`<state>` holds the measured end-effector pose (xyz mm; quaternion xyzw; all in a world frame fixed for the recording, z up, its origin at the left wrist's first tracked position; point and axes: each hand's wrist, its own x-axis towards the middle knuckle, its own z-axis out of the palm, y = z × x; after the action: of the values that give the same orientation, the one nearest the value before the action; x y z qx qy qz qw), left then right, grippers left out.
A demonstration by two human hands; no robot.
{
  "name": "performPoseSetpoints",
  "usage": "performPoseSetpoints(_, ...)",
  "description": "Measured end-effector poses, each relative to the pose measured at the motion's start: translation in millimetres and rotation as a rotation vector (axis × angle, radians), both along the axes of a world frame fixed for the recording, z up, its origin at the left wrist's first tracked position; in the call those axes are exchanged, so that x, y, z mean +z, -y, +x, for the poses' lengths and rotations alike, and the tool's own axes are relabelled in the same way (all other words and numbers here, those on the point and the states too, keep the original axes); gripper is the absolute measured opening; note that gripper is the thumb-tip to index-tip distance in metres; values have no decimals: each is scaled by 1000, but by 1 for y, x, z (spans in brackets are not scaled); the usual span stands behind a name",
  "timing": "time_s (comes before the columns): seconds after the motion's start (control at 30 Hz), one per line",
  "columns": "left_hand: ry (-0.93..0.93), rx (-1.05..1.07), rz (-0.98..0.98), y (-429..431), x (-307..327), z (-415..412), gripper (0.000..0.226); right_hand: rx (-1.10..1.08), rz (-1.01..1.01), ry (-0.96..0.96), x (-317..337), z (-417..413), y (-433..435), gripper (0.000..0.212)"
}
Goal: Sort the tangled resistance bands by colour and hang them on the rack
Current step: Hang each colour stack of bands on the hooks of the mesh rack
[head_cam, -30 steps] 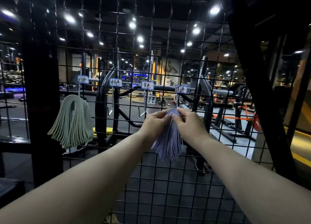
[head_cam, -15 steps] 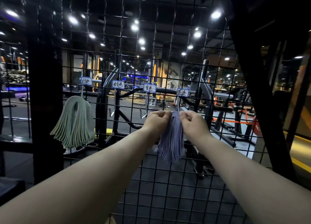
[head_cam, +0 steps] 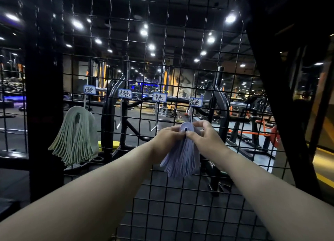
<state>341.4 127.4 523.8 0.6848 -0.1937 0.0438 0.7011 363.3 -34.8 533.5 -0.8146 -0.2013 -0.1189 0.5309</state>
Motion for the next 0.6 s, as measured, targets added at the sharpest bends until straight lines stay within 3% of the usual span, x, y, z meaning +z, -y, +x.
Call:
performPoseSetpoints(0.17, 25, 33, 14, 2, -5, 4, 25, 27, -52, 73, -3, 0, 1, 34)
performPoseSetpoints(0.3, 100, 175, 75, 12, -16, 11, 24, 18, -162, 138, -11, 0, 0, 37)
performPoseSetpoints(0.5, 369, 395, 382, 17, -30, 8, 17, -49, -212, 171, -22, 0, -8, 44)
performPoseSetpoints(0.6, 338, 428, 343, 17, -40, 4, 41, -47, -174, 180, -29, -8, -12, 55)
